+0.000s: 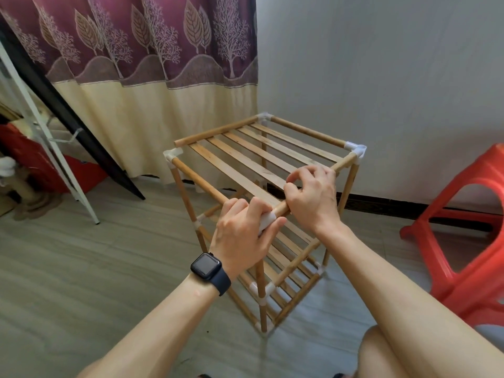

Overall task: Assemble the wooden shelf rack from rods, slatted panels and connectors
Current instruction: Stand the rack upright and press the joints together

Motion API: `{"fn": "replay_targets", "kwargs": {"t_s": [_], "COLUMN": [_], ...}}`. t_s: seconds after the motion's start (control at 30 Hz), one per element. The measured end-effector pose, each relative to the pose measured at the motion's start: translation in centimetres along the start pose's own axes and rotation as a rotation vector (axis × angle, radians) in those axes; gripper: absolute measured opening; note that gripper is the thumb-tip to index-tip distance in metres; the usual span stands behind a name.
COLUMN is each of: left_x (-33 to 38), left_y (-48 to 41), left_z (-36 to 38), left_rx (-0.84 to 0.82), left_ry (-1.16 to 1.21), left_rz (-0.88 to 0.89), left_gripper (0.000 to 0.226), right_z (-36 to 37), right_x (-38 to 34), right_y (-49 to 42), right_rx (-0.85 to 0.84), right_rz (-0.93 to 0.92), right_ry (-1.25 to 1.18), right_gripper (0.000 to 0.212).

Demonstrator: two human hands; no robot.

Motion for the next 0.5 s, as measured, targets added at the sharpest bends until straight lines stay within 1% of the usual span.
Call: {"fn": "replay_targets", "kwargs": {"t_s": [0.13,0.2,0.23,0.33,0.4,0.43,0.47,0.5], "left_x": [0.7,-0.4,-1.6,-6.8,-10.3,-12.1,-13.5,-14.7], "left_y": [-1.2,-1.8,-2.1,-2.8,-3.2,-3.3,-3.1,-2.8], "left_z": [0.0,-0.6,-1.0,-3.0,-4.6,-5.1,-5.3,-5.2], "left_rx": [-0.183,-0.219,-0.221,-0.185,-0.176,-0.203,-0.246,-0.291], "left_ry": [0.126,0.085,0.054,-0.112,-0.270,-0.310,-0.287,-0.194], "left_rz": [0.052,0.040,-0.006,-0.252,-0.435,-0.538,-0.648,-0.766], "left_gripper": [0.038,0.039,0.040,0.044,0.045,0.046,0.047,0.048], "right_z": [-2.1,-3.2,-3.9,-6.4,-7.5,-7.8,-7.9,-7.5], "right_x": [1.8,3.6,4.5,4.7,3.2,1.9,0.4,-1.1], "right_y": [-1.5,-2.6,-3.0,-2.7,-1.6,-0.9,-0.1,0.6], "right_rx": [-0.009,-0.029,-0.035,0.006,0.017,-0.003,-0.039,-0.079], "right_rz": [0.034,0.077,0.098,0.138,0.111,0.086,0.055,0.009], "right_ry": [-0.111,-0.019,0.053,0.224,0.249,0.266,0.293,0.328], "right_gripper": [0.022,0.024,0.026,0.026,0.025,0.026,0.027,0.030]}}
Point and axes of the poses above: each hand's wrist, its own y-axis away from the middle knuckle, its own z-axis out of the palm, x = y × z, the point moved 6 cm from there along -y, towards the middle knuckle, and after that the axes turned 2 degrees about z, right-handed, at the moved point
